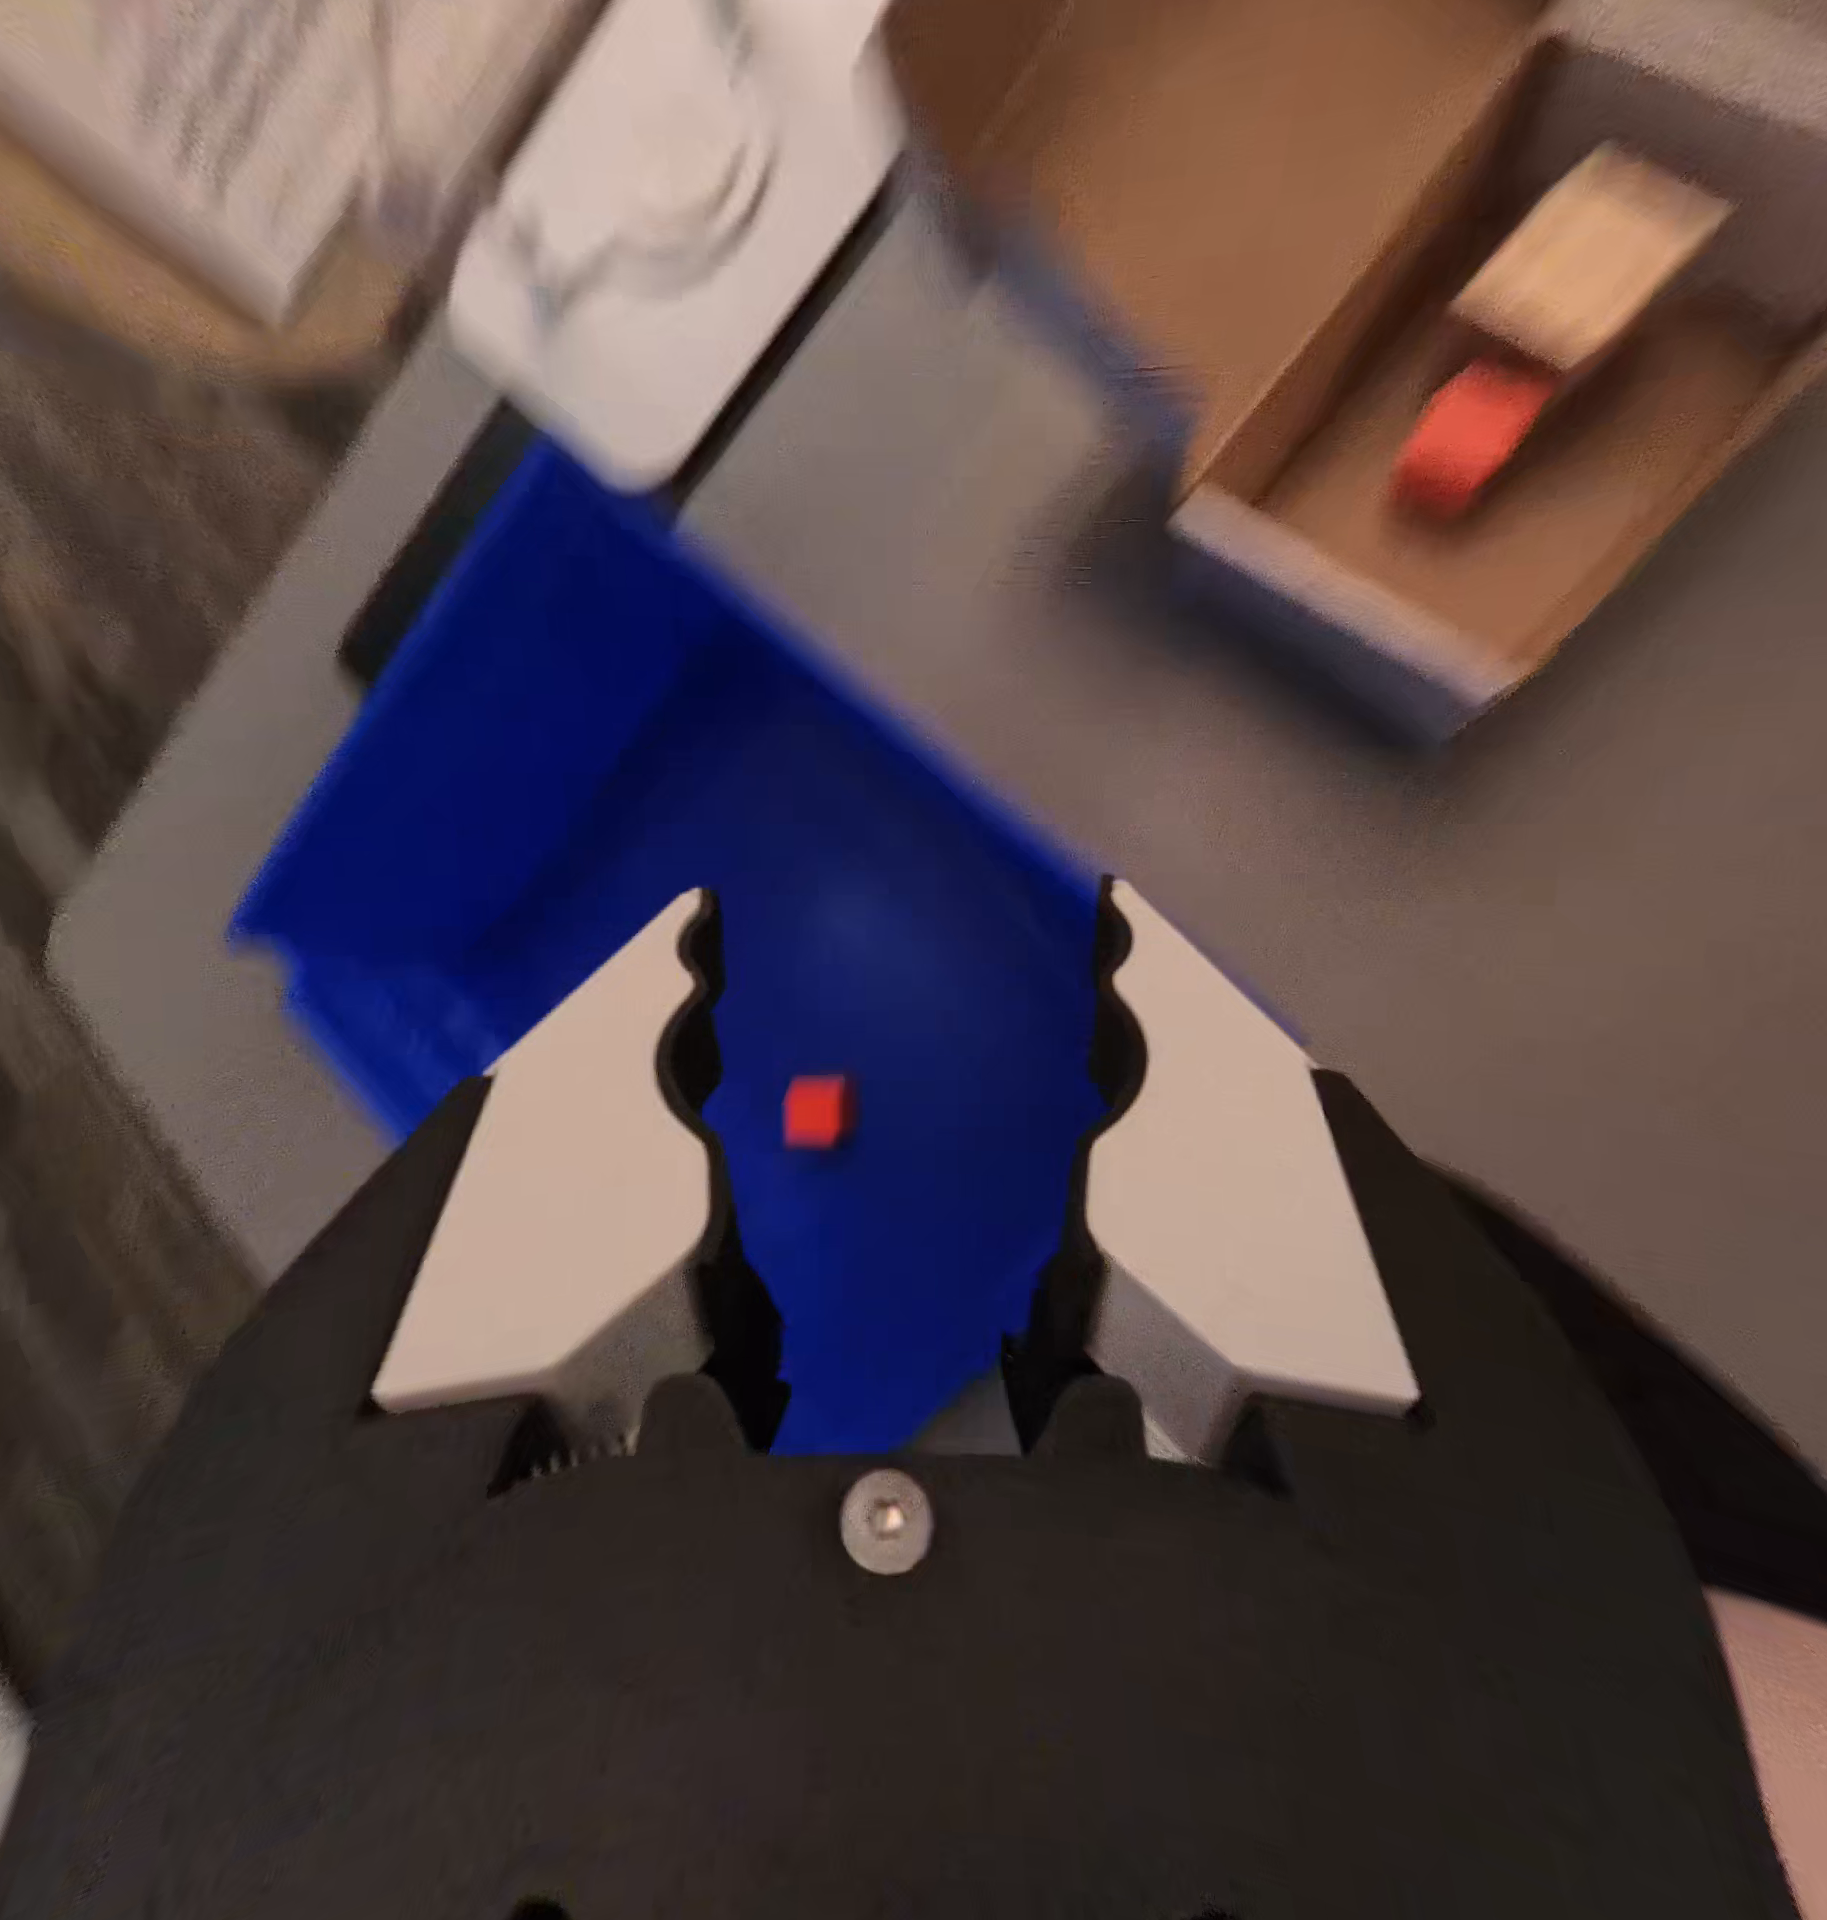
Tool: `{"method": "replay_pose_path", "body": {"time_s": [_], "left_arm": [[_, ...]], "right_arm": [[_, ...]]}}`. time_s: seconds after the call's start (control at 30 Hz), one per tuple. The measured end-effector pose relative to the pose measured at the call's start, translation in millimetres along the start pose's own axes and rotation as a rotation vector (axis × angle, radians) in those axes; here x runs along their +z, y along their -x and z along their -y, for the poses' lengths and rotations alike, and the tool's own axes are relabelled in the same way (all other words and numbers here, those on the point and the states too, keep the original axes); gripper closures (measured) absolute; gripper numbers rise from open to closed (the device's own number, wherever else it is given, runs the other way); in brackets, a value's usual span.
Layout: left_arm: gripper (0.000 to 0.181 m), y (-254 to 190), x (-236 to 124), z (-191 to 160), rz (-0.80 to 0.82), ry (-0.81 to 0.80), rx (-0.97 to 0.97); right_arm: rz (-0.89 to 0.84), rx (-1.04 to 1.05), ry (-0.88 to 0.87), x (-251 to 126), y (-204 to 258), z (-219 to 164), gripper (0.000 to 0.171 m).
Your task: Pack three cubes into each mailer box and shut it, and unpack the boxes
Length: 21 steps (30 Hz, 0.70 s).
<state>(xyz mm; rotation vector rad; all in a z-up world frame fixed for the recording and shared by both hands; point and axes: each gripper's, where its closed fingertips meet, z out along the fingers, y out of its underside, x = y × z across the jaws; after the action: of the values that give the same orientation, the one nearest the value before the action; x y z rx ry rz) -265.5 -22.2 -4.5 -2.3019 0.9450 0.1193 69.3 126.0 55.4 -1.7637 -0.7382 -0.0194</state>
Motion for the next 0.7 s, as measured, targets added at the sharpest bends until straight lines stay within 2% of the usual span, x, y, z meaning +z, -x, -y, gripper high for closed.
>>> {"method": "replay_pose_path", "body": {"time_s": [0.03,0.1,0.2,0.33,0.57,0.7], "left_arm": [[0.113,18,0,-27,0.052,0.077,-0.035],[0.116,43,10,-66,0.106,0.178,-0.074],[0.121,45,37,-98,-0.011,0.239,-0.141],[0.120,46,65,-137,-0.078,0.364,-0.171],[0.128,40,91,-162,-0.139,0.470,-0.174],[0.146,39,96,-171,-0.160,0.511,-0.189]], "right_arm": [[0.003,-0.003,0.003,1,1,0,0.082],[0.007,-0.017,0.013,2,5,-2,0.081],[0.011,-0.042,0.027,4,9,-4,0.081],[0.025,-0.045,0.022,4,10,-4,0.081],[0.047,-0.049,0.036,7,16,-6,0.081],[0.052,-0.058,0.039,7,18,-6,0.081]]}}
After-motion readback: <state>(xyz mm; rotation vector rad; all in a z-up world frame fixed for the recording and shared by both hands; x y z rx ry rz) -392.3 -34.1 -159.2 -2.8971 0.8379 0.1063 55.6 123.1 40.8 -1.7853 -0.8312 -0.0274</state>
